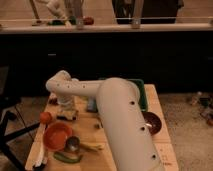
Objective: Wipe table surface with eraser
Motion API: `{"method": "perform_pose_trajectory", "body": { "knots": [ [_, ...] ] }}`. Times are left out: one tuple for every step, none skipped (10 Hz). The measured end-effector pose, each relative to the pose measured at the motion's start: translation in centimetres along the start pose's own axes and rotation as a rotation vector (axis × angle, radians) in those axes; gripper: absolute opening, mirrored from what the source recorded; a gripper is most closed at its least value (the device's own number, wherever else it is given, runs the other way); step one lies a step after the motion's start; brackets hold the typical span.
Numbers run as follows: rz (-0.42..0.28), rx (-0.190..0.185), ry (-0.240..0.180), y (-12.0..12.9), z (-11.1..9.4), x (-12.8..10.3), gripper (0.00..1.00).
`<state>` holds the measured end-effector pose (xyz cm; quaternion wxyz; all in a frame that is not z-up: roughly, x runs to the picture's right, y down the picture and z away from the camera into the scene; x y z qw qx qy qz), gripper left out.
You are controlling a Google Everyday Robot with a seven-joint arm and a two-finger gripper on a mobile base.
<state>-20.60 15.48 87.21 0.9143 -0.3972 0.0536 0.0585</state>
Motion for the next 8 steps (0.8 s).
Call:
{"method": "perform_pose_trajectory", "body": {
  "knots": [
    [0.001, -0.002, 0.003, 0.3, 0.2, 0.5, 0.0],
    [0.011, -0.008, 0.005, 0.3, 0.6, 1.4, 0.0],
    [0.022, -0.012, 0.005, 0.2, 0.7, 2.0, 0.0],
    [0.035, -0.018, 0.005, 0.1, 0.9, 2.7, 0.0],
    [0.051, -0.025, 0.007, -0.1, 1.2, 3.4, 0.0],
    [0.066, -0.03, 0.007, -0.4, 1.3, 4.0, 0.0],
    [0.074, -0.033, 0.006, -0.6, 1.5, 4.2, 0.0],
    [0.084, -0.036, 0.001, -0.8, 1.5, 4.3, 0.0]
  ]
}}
